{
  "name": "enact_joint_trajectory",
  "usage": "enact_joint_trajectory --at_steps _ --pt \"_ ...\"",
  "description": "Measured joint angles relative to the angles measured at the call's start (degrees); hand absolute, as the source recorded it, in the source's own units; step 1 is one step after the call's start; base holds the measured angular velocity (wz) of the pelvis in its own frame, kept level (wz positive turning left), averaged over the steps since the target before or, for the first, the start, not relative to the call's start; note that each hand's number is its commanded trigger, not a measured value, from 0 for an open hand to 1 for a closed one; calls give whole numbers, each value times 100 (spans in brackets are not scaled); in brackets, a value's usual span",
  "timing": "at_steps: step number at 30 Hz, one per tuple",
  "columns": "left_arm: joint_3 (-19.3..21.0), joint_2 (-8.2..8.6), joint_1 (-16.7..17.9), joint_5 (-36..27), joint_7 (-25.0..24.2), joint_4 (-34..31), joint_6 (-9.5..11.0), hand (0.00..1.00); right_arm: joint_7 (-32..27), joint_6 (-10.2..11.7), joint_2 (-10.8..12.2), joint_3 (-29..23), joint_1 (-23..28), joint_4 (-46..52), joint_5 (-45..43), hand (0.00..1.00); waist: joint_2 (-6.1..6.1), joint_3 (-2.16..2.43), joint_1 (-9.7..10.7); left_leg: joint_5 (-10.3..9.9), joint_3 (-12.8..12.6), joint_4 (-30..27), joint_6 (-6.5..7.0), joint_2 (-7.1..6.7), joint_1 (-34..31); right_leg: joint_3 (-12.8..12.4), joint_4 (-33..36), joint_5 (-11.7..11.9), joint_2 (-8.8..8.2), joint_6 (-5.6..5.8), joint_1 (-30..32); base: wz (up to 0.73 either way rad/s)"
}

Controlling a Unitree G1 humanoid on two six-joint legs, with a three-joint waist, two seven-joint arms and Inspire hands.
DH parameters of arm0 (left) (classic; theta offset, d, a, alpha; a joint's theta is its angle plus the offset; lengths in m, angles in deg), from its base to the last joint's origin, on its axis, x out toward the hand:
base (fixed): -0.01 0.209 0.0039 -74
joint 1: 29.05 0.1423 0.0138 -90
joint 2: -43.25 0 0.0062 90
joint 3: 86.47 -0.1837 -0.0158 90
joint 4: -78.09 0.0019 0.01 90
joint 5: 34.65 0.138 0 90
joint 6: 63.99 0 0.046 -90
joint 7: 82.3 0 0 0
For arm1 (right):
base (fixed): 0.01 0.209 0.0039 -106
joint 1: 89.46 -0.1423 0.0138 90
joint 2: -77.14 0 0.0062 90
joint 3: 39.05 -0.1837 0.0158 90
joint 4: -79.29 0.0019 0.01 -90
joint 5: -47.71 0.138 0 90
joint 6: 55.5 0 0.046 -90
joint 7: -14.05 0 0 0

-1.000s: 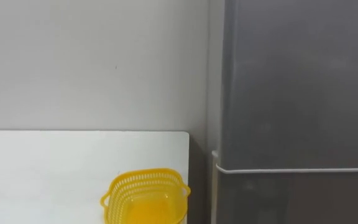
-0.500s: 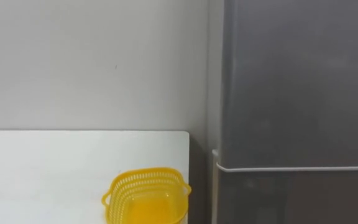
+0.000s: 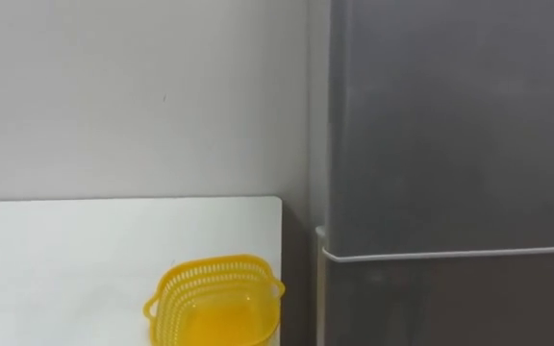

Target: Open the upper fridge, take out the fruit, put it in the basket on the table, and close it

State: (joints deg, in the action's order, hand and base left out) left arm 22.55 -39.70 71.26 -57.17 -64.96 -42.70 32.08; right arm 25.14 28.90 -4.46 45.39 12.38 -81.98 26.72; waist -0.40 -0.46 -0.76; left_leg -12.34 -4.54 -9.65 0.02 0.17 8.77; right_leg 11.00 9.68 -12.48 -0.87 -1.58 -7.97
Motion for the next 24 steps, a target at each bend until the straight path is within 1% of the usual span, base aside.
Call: enact_joint_trajectory --at_steps 1,2,3,4,6,7,9,10,12,18,24 --pt "-85 -25 -37 -85 -149 -46 -7 0 1 -11 0 0 -26 -32 -1 0 10 2 19 0 -2 0 0 0 -7 0 0 0 0 0 8 0" --pt "-229 -76 -113 -228 -444 -105 -56 0 -2 -28 -1 -1 -82 -86 -2 0 8 18 37 0 -4 1 0 1 -9 -11 0 1 2 -1 13 -4" --pt "-336 -125 -158 -291 -722 -117 -104 0 -6 -29 -1 -1 -112 -121 -5 0 5 18 62 0 2 1 0 1 -7 -17 1 1 2 -1 15 -7" --pt "-380 -136 -177 -291 -848 -117 -136 0 -5 -29 -1 -1 -117 -125 -5 0 4 18 75 0 1 1 0 1 -6 -20 3 1 2 -2 15 -8" --pt "-493 -137 -206 -325 -1323 -117 -268 0 11 -37 -4 -1 -145 -125 -10 0 -55 37 119 0 -6 1 0 1 -13 -43 9 3 4 -5 22 -8" --pt "-510 -140 -215 -344 -1424 -120 -315 0 21 -43 -8 -1 -159 -125 -10 0 -63 38 124 0 -7 1 0 1 -16 -55 9 4 6 -5 29 -8" --pt "-566 -202 -248 -446 -1742 -123 -440 0 39 -78 -24 10 -168 -127 -6 0 -85 41 171 0 -6 1 0 1 -20 -76 9 4 10 -5 44 -7" --pt "-566 -223 -272 -449 -1814 -123 -472 0 39 -79 -25 23 -164 -129 -1 0 -87 42 184 0 -5 1 0 2 -19 -75 9 4 10 -5 44 -4" --pt "-571 -355 -456 -492 -2065 -123 -578 0 33 -78 -35 42 -169 -127 -5 0 -90 42 209 0 -5 1 0 3 -18 -92 14 4 13 -6 53 -5" --pt "-569 -564 -904 -589 -2620 -141 -646 0 9 -84 -55 39 -161 -15 -41 0 -97 46 212 0 -5 3 0 2 -4 -162 25 4 21 -6 67 -7" --pt "-571 -571 -1013 -608 -3082 -162 -756 0 9 -105 -82 28 -168 20 -175 0 -118 50 220 0 -23 2 0 1 -22 -160 21 4 13 -6 76 0"
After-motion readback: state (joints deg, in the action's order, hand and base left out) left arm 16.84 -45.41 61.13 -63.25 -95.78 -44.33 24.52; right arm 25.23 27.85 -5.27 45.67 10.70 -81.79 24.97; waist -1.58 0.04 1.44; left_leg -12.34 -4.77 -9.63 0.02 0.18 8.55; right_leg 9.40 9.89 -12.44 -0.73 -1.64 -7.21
